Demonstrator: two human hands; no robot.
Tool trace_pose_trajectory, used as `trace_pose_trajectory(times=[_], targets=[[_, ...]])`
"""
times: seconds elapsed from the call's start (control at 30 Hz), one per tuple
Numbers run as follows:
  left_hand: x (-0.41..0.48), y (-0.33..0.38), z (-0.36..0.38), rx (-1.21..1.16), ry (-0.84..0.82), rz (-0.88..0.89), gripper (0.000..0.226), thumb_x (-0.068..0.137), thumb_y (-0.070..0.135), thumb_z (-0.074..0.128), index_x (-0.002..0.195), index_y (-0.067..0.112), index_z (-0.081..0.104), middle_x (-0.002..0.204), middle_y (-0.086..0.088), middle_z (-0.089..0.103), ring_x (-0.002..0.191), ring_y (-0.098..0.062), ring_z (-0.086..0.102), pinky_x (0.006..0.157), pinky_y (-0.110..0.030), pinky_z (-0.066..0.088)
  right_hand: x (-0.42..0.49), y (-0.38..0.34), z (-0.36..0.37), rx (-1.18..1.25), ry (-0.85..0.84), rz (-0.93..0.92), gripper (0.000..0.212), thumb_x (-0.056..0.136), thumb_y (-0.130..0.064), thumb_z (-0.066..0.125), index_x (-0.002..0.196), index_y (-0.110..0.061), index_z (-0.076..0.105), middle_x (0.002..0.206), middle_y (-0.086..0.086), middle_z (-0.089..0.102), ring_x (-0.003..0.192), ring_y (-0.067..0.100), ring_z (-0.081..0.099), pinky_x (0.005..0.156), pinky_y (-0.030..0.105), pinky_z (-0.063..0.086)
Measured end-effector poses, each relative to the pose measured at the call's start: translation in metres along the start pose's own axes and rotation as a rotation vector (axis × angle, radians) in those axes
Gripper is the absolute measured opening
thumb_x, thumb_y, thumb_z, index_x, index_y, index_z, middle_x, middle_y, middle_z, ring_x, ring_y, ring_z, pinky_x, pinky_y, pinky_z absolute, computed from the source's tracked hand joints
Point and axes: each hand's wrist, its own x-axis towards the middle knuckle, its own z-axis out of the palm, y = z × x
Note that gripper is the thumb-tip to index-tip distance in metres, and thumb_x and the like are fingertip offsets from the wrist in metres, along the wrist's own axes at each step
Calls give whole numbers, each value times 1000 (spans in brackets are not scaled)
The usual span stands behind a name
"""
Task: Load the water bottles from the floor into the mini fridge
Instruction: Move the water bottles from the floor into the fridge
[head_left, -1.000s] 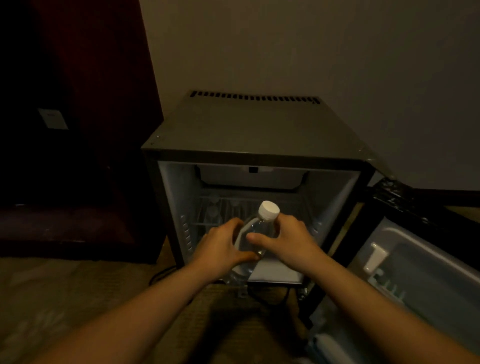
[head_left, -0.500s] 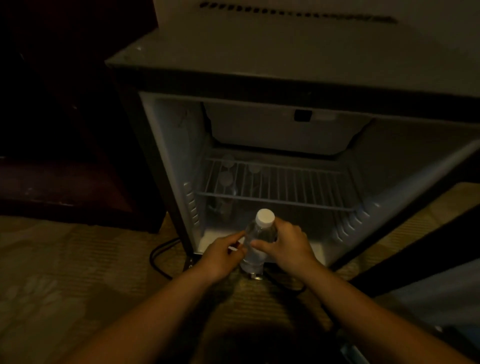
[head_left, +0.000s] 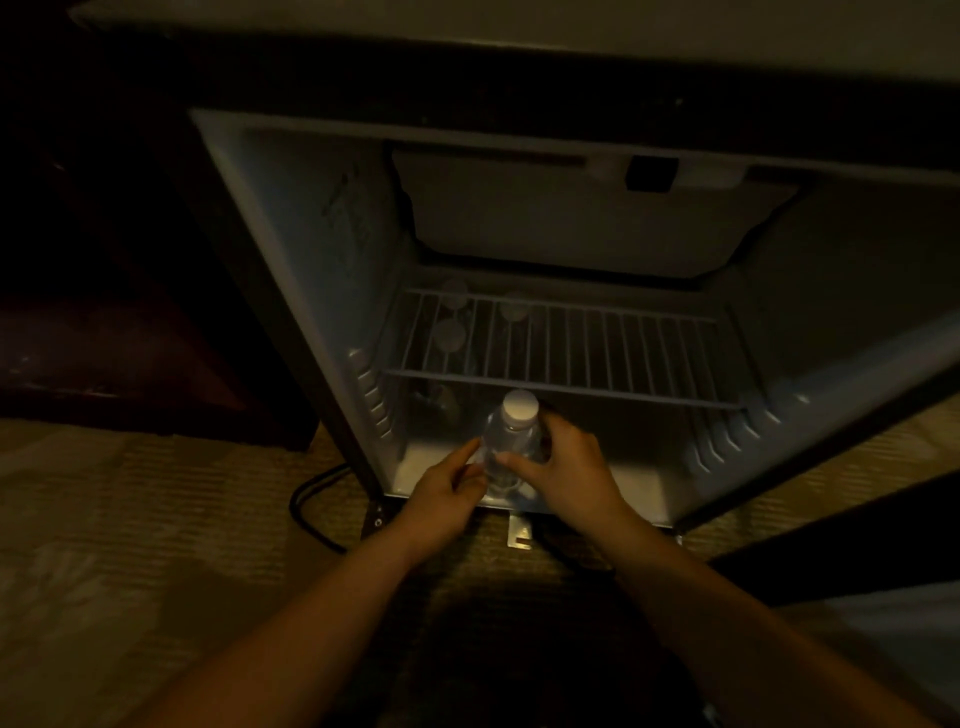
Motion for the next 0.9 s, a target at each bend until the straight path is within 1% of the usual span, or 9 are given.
trace_pose_trajectory(times=[0.13, 0.2, 0.37, 0.5, 0.57, 0.67, 0.73, 0.8, 0.9], targets=[[2, -5, 3, -6, 1, 7, 49, 95, 4, 41, 142, 18, 33, 118, -7, 60, 92, -9, 56, 70, -6, 45, -13, 14, 11, 219, 40, 76, 35, 81, -21, 69, 115, -18, 60, 108, -3, 65, 100, 7, 59, 80, 15, 44], [6, -6, 4, 0, 2, 17, 50, 95, 3, 41, 142, 17, 32, 126, -7, 57, 101, -7, 55, 69, 1, 43, -14, 20, 18, 342, 19, 91, 30, 82, -16, 67, 111, -21, 61, 102, -8, 64, 97, 3, 59, 76, 9, 43], [10, -4, 1, 20, -7, 32, 51, 95, 4, 41, 142, 22, 30, 124, 3, 52, 111, -4, 50, 73, -1, 45, -8, 25, 22, 473, -38, 100, 29, 83, -12, 66, 94, -38, 59, 97, -18, 65, 96, -1, 60, 96, 27, 46], [19, 3, 1, -83, 10, 12, 47, 95, 1, 42, 137, 21, 37, 132, -3, 52, 113, -6, 49, 99, -25, 39, 5, 26, 21, 628, -70, 118, 33, 87, -2, 58, 112, -22, 61, 120, 2, 65, 113, 12, 60, 93, 22, 49], [23, 10, -1, -74, -9, -1, 43, 95, 3, 41, 135, 20, 39, 131, 0, 52, 116, -10, 50, 96, -25, 37, 12, 24, 18, 625, -81, 116, 35, 90, -1, 53, 123, -11, 57, 122, 2, 63, 114, 13, 58, 85, 12, 49], [34, 18, -8, -73, -17, -31, 43, 95, 1, 39, 137, 11, 39, 135, -9, 51, 126, -22, 47, 92, -27, 37, 22, 16, 14, 558, -109, 119, 32, 91, -2, 52, 120, -14, 56, 111, -4, 61, 103, 9, 59, 70, 4, 48], [40, 20, -10, -43, -19, -24, 45, 95, -1, 38, 138, 10, 37, 138, -14, 48, 127, -23, 46, 98, -31, 38, 28, 10, 13, 492, -111, 134, 35, 91, -5, 53, 124, -17, 53, 109, -3, 59, 93, 6, 59, 63, 7, 49], [45, 20, -11, -37, -33, -23, 47, 95, -2, 37, 140, 11, 33, 141, -13, 45, 131, -23, 42, 106, -34, 34, 33, 7, 13, 467, -99, 155, 38, 91, -5, 54, 127, -14, 50, 114, 3, 59, 99, 14, 61, 62, 12, 49], [48, 21, -9, -6, -52, -39, 45, 96, 1, 36, 140, 12, 35, 139, -10, 47, 122, -17, 48, 99, -26, 38, 38, 4, 11, 464, -99, 195, 40, 90, -5, 55, 129, -12, 49, 125, 7, 57, 95, 11, 54, 58, 5, 45]])
